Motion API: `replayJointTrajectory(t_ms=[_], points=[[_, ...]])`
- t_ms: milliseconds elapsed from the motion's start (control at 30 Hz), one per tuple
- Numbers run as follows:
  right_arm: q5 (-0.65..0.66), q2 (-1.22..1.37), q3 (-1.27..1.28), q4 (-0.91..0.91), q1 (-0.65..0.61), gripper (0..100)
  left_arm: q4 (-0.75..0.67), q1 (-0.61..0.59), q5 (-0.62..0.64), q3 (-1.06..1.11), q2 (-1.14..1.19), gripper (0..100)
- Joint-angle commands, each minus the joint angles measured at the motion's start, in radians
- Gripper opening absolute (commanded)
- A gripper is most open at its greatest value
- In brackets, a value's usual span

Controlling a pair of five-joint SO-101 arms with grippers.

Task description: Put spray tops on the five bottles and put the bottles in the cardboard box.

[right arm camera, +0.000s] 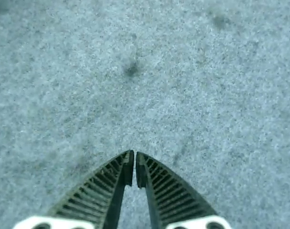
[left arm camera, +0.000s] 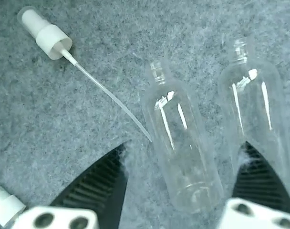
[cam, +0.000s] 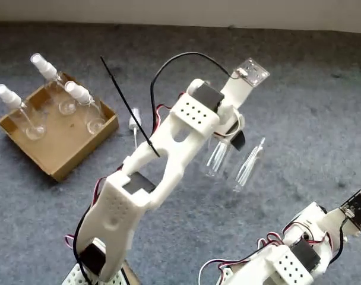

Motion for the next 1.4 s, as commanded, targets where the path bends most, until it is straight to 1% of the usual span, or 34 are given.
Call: replayJointTrajectory(t_ms=[0,133,300,533,600,700,800,867,967,1167,1367], points=[[0.012,0.002,0.124,0.002,0.013,0.9,0.002,0.028,-0.005,-0.134,0.068,30],[0.012,0.002,0.124,0.002,0.013,0.9,0.006,0.025,-0.006,-0.209,0.176,30],[0.012,0.002,0.124,0.002,0.013,0.9,0.008,0.028,-0.008,-0.232,0.265,29],[0.012,0.002,0.124,0.002,0.013,0.9,0.008,0.021,-0.008,-0.231,0.289,29],[0.012,0.002,0.124,0.002,0.013,0.9,0.028,0.022,-0.003,-0.232,0.288,29],[0.012,0.002,0.124,0.002,0.013,0.9,0.069,0.025,-0.008,-0.234,0.286,20],[0.012,0.002,0.124,0.002,0.013,0.9,0.071,0.021,-0.008,-0.234,0.283,10],[0.012,0.002,0.124,0.002,0.013,0.9,0.072,0.021,-0.008,-0.246,0.277,7],[0.012,0.002,0.124,0.002,0.013,0.9,0.121,0.03,-0.008,-0.305,0.249,6],[0.012,0.002,0.124,0.002,0.013,0.9,0.239,0.008,-0.008,-0.518,0.186,7],[0.012,0.002,0.124,0.002,0.013,0.9,0.262,-0.01,-0.008,-0.674,0.151,7]])
